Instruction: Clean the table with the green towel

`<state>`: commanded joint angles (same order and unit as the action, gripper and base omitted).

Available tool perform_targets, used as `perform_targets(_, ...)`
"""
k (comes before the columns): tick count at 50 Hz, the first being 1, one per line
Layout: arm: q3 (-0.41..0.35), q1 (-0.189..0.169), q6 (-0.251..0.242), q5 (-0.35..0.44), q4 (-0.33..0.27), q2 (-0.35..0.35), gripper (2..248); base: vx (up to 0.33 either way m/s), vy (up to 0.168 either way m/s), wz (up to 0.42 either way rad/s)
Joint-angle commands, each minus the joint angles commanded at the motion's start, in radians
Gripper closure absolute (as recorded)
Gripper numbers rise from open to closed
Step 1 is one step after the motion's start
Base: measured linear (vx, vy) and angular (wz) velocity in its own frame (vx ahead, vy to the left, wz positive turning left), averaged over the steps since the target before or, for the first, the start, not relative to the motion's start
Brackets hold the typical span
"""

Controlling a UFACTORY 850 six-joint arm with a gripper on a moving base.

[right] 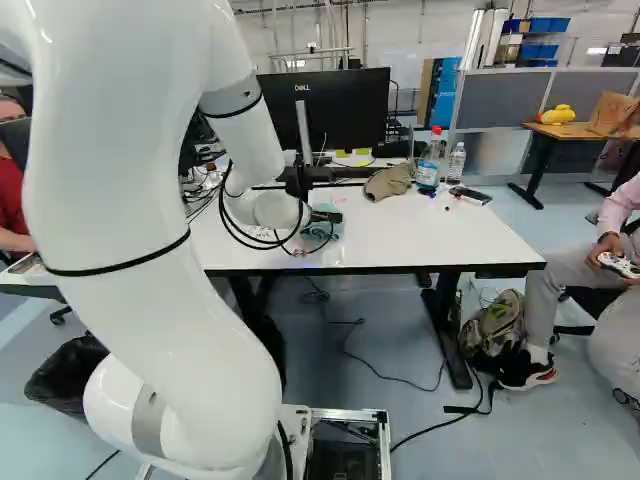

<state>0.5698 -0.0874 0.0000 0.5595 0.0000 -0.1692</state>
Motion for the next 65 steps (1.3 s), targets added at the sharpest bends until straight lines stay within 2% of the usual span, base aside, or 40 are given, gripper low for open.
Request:
perform_targets(9, 0.000, 0.000, 0.000, -0.040, 0.000, 0.000, 3, 0.000, 0.000, 0.000)
perform_targets(22, 0.000, 0.000, 0.000, -0.040, 0.000, 0.000, 6, 0.000, 0.000, 0.000)
perform_targets(23, 0.000, 0.000, 0.000, -0.040, 0.000, 0.000, 41, 0.000, 0.000, 0.000)
perform_targets(28, 0.000, 0.000, 0.000, -0.040, 0.000, 0.000, 41, 0.000, 0.000, 0.000)
perform_targets(29, 0.000, 0.000, 0.000, -0.040, 0.000, 0.000, 80, 0.000, 0.000, 0.000)
perform_targets(33, 0.000, 0.000, 0.000, -0.040, 0.000, 0.000, 80, 0.000, 0.000, 0.000)
perform_targets(34, 0.000, 0.000, 0.000, -0.040, 0.000, 0.000, 117, 0.000, 0.000, 0.000)
perform_targets(38, 0.000, 0.000, 0.000, -0.040, 0.000, 0.000, 117, 0.000, 0.000, 0.000)
perform_targets(39, 0.000, 0.000, 0.000, -0.040, 0.000, 0.000, 154, 0.000, 0.000, 0.000)
perform_targets(43, 0.000, 0.000, 0.000, -0.040, 0.000, 0.000, 154, 0.000, 0.000, 0.000)
perform_targets(44, 0.000, 0.000, 0.000, -0.040, 0.000, 0.000, 188, 0.000, 0.000, 0.000)
perform_targets(49, 0.000, 0.000, 0.000, -0.040, 0.000, 0.000, 188, 0.000, 0.000, 0.000)
perform_targets(50, 0.000, 0.000, 0.000, -0.040, 0.000, 0.000, 201, 0.000, 0.000, 0.000)
perform_targets(65, -0.007, 0.000, 0.000, -0.040, 0.000, 0.029, 202, 0.000, 0.000, 0.000)
